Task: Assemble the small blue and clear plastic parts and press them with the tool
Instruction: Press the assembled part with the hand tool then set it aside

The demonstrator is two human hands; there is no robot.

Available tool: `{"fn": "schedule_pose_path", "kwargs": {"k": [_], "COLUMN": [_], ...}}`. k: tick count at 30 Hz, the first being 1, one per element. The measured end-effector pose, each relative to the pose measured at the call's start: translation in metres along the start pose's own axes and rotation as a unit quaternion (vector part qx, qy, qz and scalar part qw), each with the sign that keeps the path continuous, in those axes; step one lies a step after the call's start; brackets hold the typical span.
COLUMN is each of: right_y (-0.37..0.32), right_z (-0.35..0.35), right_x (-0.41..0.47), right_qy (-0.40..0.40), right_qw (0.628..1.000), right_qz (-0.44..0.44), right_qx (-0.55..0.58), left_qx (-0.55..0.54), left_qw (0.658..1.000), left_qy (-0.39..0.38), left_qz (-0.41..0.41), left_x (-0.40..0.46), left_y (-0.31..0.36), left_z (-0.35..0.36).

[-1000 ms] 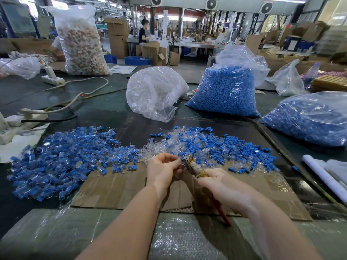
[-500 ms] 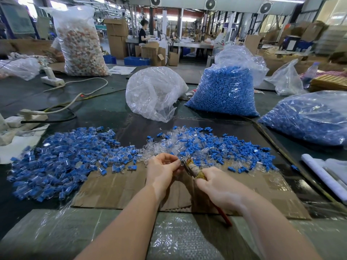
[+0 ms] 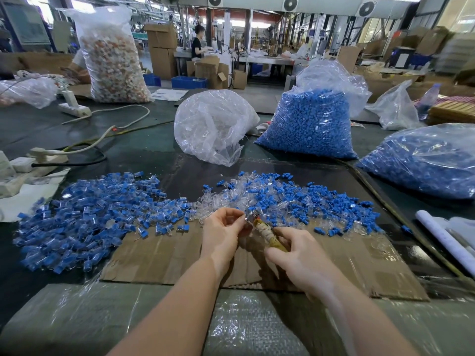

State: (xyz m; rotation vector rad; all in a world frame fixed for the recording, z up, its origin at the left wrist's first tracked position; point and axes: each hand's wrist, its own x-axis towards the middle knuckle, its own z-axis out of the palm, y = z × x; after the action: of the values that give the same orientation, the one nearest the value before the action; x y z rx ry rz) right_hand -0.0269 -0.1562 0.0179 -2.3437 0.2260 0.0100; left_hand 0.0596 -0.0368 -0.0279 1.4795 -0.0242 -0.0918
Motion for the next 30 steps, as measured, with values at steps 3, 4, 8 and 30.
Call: {"fn": "schedule_pose_path", "kwargs": {"k": [3, 4, 8, 30], "right_y": [-0.002, -0.003, -0.002, 0.061], "right_z": [-0.003, -0.006, -0.016, -0.01], "right_x": [-0.002, -0.002, -0.001, 0.017], "right_qy": [-0.024, -0.035, -0.053, 0.184], "right_qw": [1.0, 0.999, 0.998, 0.909], "right_qz": [-0.012, -0.016, -0.018, 0.125], "right_qx": [0.013, 0.011, -0.022, -0.354], "left_qx": [0.01, 0.005, -0.052, 0.542], "left_qw": [1.0, 1.0, 0.999, 0.794], "left_qy": [-0.001, -0.002, -0.01, 0.235], "left_qz": [0.005, 0.005, -0.008, 0.141], "left_x": [-0.001, -0.001, -0.001, 0.021], "left_y": [-0.001, -0.001, -0.001, 0.004], "left_z": [-0.001, -0.001, -0.003, -0.094]}}
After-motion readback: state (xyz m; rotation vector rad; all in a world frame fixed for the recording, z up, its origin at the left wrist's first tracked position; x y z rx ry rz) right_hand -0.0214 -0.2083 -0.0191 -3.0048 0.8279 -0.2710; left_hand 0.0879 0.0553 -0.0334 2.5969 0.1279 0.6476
